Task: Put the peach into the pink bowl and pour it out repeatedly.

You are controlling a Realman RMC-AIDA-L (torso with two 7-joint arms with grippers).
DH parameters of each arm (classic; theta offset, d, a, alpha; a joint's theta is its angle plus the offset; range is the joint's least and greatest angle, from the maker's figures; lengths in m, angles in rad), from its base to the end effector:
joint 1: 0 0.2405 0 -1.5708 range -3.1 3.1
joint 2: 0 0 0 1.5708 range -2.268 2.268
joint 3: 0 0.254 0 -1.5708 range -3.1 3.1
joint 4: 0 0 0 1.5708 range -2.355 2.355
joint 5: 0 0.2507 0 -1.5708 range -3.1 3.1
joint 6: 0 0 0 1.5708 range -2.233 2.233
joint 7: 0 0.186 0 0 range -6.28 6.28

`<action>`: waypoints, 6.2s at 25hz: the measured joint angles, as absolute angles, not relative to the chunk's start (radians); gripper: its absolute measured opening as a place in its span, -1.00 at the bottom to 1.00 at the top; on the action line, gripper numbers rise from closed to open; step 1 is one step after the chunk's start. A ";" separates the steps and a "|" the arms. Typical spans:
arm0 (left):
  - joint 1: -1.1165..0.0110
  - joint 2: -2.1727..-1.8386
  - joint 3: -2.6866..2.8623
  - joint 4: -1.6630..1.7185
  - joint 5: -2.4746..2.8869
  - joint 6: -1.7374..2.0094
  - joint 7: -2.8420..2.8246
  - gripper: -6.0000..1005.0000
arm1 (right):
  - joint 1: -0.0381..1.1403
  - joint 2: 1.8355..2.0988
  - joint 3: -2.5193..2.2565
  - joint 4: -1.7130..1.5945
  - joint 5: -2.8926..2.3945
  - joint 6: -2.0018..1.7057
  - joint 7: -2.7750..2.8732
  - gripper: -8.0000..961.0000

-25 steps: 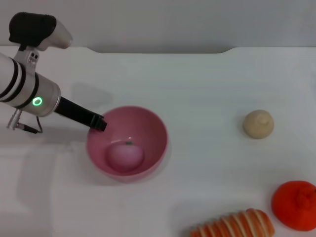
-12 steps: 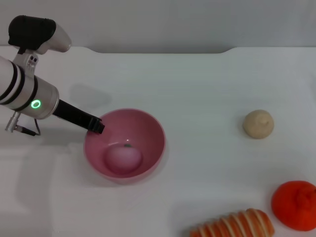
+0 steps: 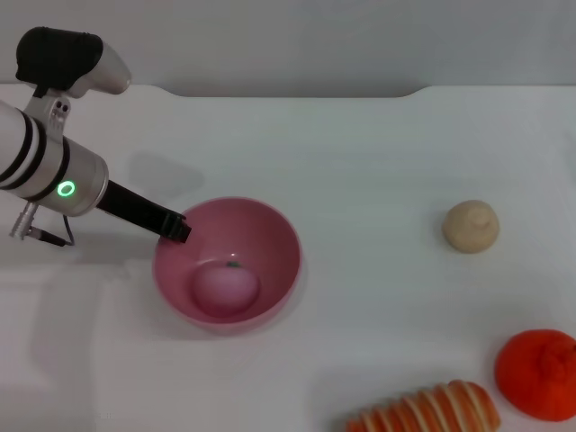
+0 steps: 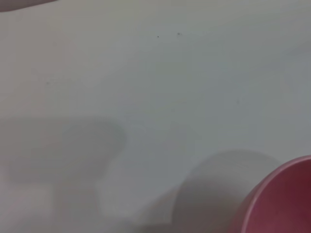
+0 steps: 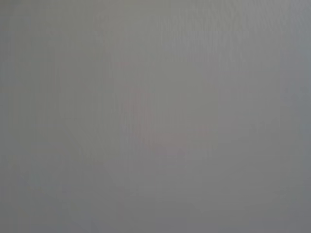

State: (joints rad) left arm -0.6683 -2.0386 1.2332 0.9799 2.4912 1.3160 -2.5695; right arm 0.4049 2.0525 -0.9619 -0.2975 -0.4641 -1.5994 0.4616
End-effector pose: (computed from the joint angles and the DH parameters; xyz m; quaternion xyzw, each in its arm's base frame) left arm -0.2404 0.4370 -0.0448 -0.8681 -0.4489 0.0936 0.1902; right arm 0.2921 0.3830 0.0932 -0.6157 0.0455 0.4998 0.6075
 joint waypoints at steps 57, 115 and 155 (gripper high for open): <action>-0.529 -2.072 1.025 0.171 0.247 1.378 -0.200 0.09 | 0.387 2.076 -0.823 -0.222 -0.454 -1.584 0.348 0.05; -0.479 -2.077 1.141 0.117 0.238 1.366 -0.204 0.10 | 0.502 2.079 -0.693 -0.022 -0.484 -1.660 0.281 0.05; -0.483 -2.074 1.193 0.125 0.238 1.373 -0.198 0.11 | 0.551 2.079 -0.693 -0.039 -0.489 -1.577 0.288 0.05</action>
